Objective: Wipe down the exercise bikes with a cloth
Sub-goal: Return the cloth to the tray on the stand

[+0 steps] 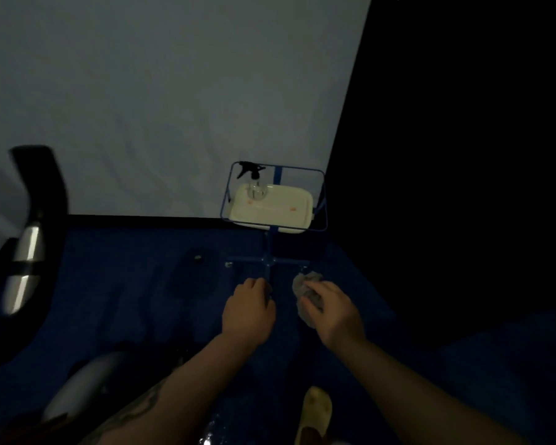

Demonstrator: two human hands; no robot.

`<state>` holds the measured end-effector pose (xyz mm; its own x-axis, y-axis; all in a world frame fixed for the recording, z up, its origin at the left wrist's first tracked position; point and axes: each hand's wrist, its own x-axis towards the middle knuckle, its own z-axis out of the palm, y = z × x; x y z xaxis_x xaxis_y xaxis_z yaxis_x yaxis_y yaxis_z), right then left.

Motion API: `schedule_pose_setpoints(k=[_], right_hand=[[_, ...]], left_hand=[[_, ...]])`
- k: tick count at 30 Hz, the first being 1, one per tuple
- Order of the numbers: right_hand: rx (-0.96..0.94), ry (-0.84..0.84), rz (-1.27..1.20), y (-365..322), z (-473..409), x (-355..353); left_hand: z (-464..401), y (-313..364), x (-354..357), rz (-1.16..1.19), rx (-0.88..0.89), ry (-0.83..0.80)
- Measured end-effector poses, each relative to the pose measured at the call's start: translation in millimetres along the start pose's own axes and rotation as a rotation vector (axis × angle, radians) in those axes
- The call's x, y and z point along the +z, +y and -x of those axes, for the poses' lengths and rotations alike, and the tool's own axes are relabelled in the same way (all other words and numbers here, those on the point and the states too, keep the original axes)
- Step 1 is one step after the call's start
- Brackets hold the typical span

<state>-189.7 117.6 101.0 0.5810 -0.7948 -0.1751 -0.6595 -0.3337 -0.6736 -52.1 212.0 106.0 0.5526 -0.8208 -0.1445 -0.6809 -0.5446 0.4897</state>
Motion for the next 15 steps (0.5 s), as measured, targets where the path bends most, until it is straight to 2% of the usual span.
schedule_pose_setpoints(k=[7, 15], right_hand=[[-0.045, -0.101, 0.121, 48, -80, -41], [-0.031, -0.165, 0.111, 35, -169, -45]], left_hand=[[-76, 31, 26, -0.012, -0.104, -0.03], [-156, 39, 27, 0.012, -0.143, -0.042]])
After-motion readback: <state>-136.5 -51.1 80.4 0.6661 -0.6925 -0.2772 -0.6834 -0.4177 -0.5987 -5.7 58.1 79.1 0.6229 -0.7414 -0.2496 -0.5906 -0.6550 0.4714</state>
